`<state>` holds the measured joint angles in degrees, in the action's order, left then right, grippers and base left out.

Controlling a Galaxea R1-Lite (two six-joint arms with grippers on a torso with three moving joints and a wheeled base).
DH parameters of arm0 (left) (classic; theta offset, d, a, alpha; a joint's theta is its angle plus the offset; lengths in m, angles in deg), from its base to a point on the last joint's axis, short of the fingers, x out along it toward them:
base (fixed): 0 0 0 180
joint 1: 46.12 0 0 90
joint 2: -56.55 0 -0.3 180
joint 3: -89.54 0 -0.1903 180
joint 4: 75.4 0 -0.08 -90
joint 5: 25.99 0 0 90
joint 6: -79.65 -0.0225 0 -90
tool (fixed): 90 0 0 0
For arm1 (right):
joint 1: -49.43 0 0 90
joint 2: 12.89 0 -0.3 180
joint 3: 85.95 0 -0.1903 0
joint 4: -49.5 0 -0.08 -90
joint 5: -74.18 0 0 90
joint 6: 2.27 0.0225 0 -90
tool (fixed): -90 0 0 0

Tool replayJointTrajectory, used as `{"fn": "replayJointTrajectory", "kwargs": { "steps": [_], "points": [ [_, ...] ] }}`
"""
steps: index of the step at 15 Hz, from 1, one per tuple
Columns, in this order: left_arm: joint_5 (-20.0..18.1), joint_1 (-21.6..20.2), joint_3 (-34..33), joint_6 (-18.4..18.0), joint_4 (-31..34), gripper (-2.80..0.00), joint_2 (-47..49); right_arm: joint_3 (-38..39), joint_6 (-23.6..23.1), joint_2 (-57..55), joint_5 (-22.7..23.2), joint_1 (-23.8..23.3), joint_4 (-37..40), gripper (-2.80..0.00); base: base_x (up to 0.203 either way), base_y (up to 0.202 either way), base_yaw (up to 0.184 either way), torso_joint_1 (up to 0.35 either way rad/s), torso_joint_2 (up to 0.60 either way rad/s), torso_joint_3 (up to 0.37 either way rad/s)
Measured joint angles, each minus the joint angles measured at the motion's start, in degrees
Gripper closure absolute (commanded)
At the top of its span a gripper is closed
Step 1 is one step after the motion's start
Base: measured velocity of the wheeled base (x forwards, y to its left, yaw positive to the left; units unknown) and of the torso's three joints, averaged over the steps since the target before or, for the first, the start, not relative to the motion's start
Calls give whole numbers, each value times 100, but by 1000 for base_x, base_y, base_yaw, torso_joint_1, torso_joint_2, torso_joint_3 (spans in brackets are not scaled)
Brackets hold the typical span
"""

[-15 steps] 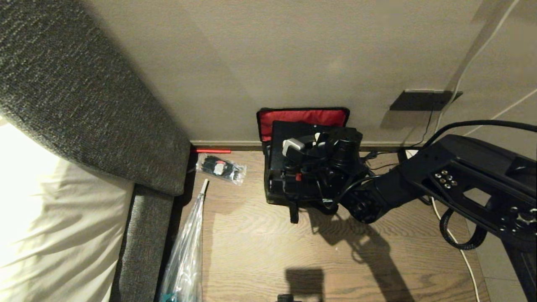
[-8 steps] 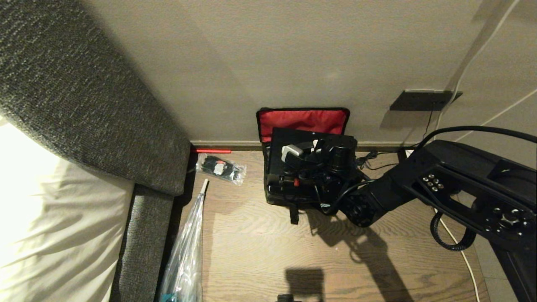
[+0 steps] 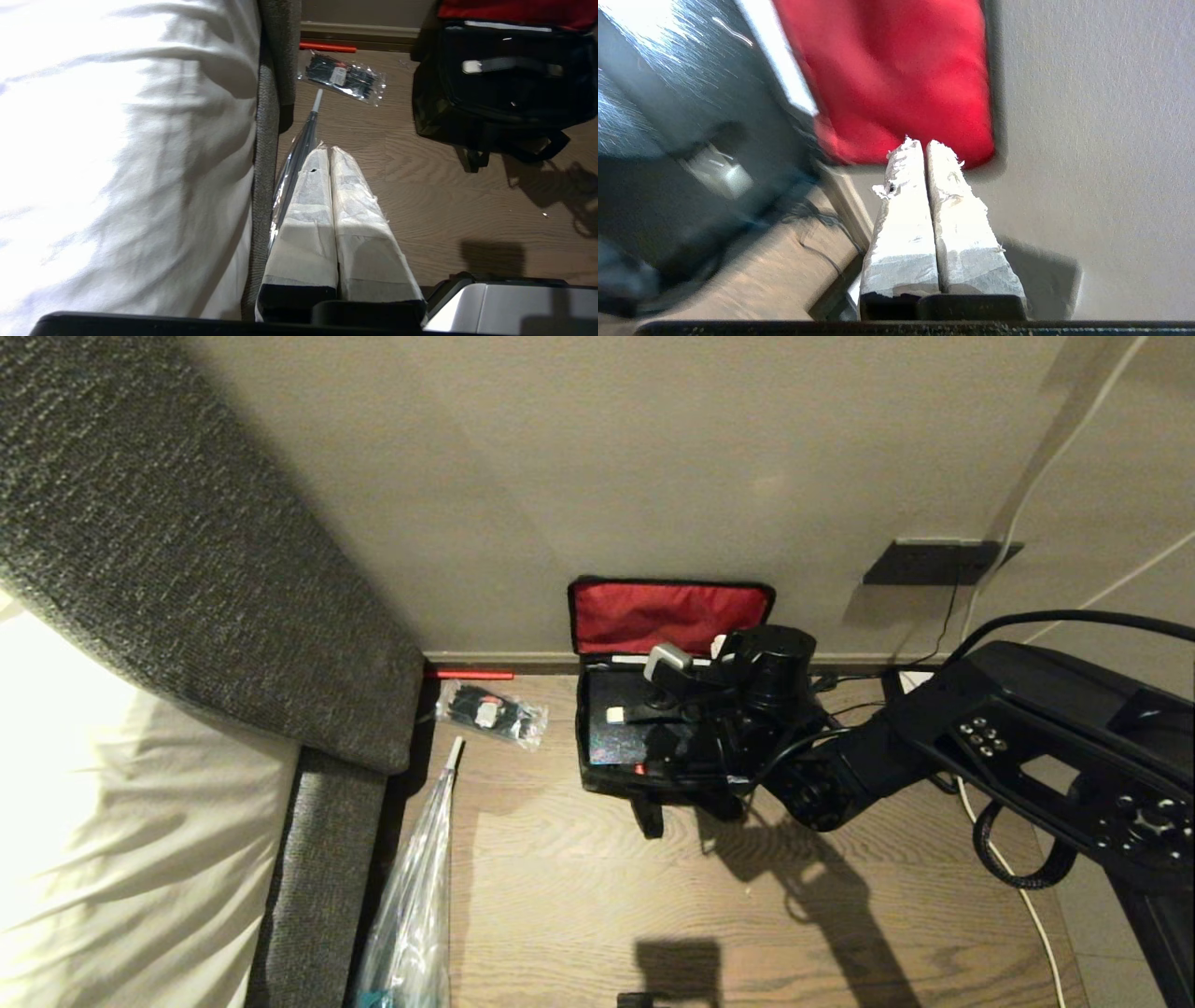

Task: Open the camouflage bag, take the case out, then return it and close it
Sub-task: Place the black box back, then close the top of the storage box

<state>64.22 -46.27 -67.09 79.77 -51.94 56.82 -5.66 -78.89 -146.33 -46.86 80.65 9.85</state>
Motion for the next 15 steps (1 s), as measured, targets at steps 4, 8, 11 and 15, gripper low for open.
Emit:
{"fn": "replayJointTrajectory", "kwargs": {
  "steps": [4,8,11,15],
  "points": [
    [2,-6,0,-2,-3,0,4,14,7,8,-9,-20,64,0,0,0,0,0,0,0],
    [-7,-8,0,-2,0,0,33,535,265,337,-132,-16,164,0,0,0,0,0,0,0],
    [1,2,0,0,0,0,12,1543,644,1075,-426,-67,432,-280,0,0,0,0,0,0],
    [3,5,0,5,0,0,-9,2914,1243,2424,-922,-227,1342,-280,0,0,0,0,0,0]
  ]
}}
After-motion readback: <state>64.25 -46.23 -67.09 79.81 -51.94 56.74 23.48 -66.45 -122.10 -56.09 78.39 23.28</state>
